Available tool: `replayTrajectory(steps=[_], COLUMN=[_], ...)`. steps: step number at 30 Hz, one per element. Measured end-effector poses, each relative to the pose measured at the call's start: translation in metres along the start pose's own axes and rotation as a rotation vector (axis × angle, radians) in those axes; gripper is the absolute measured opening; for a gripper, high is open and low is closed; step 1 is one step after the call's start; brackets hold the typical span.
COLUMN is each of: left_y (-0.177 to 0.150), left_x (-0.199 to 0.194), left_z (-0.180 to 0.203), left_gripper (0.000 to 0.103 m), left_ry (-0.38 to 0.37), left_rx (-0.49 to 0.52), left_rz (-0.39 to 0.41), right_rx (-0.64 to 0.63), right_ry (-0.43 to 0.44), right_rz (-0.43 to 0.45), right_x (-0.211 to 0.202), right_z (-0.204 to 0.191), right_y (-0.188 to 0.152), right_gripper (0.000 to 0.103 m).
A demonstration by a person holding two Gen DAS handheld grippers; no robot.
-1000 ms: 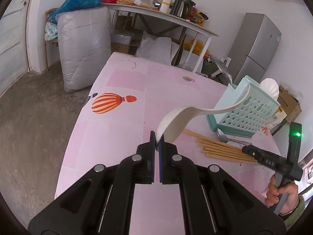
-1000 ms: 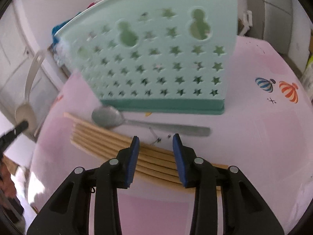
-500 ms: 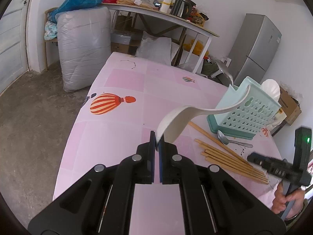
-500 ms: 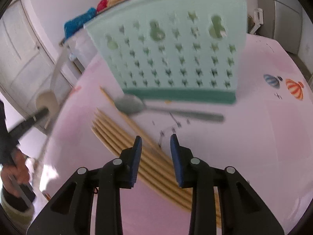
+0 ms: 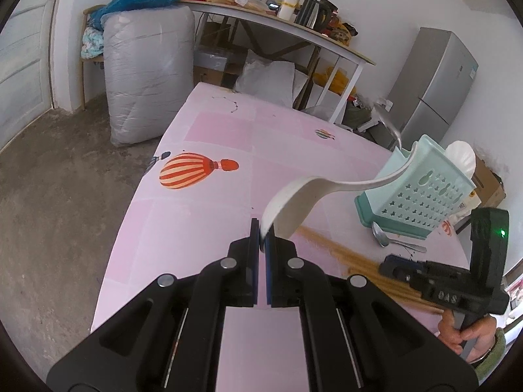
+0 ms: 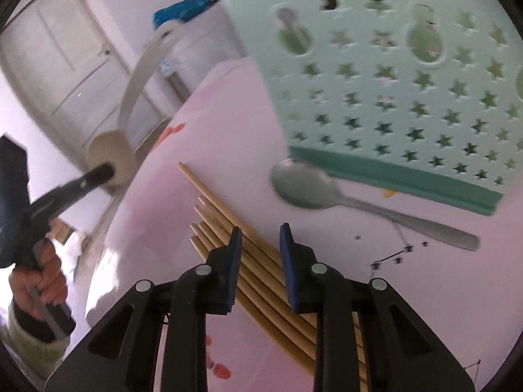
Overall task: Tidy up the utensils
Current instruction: 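Hold the white ladle raised with the left tool while the right tool approaches the small silver spoon, then close the right tool on the small silver spoon at the holder base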
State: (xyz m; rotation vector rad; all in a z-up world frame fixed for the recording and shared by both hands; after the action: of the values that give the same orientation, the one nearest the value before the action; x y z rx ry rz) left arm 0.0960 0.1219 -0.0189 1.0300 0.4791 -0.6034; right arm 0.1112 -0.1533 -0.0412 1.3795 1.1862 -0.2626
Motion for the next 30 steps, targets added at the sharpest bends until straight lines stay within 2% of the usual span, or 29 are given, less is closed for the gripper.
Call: replayTrajectory(steps=[2, 6, 9, 10, 14, 18, 25, 26, 30], left_y=[0.001, -0.001, -0.001, -0.001, 0.0, -0.001, 0.001, 0.001, 0.001], left_x=[0.001, 0.002, 0.003, 0.004, 0.002, 0.005, 0.005, 0.005, 0.0], left_z=[0.0, 0.0, 0.0, 0.0, -0.001, -0.003, -0.002, -0.001, 0.002], left_gripper=[0.002, 0.002, 0.002, 0.002, 0.002, 0.002, 0.002, 0.002, 0.002], left_ry=[0.0, 0.002, 0.006, 0.006, 0.007, 0.013, 0.023, 0.024, 0.028], left_rx=[-0.006, -0.009, -0.012, -0.013, -0.018, -0.018, -0.019, -0.018, -0.009], left_rz=[0.0, -0.002, -0.01, -0.012, -0.008, -0.01, -0.01, -0.008, 0.002], right_rx=[-0.03, -0.085, -0.167, -0.209, -0.313, -0.332, -0.333, -0.332, -0.327], right_ry=[-0.011, -0.133, -0.254, -0.322, -0.489, -0.59, -0.738, -0.75, -0.77], right_rz=[-0.009, 0.04, 0.045, 0.03, -0.012, -0.062, -0.086, -0.089, -0.105], right_x=[0.0, -0.003, 0.002, 0.009, 0.032, 0.052, 0.07, 0.07, 0.078], right_z=[-0.006, -0.018, -0.031, -0.038, -0.057, -0.067, -0.081, -0.079, -0.084], right_y=[0.001, 0.015, 0.025, 0.029, 0.034, 0.037, 0.046, 0.045, 0.046], right_gripper=[0.024, 0.024, 0.025, 0.025, 0.028, 0.028, 0.029, 0.028, 0.009])
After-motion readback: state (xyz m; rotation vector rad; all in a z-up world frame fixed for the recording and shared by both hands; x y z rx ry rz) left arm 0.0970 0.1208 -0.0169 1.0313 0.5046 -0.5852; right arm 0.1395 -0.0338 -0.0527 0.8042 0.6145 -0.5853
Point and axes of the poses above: each gripper's, at about its wrist camera, not at the fingertips, and x roughly the way its jaws point, z to its right, y to its top, the point moved 1 cm from there along x, roughly the way its jaws point, and after that the axes turned 10 degrees about -x, right-handed, at the moved point
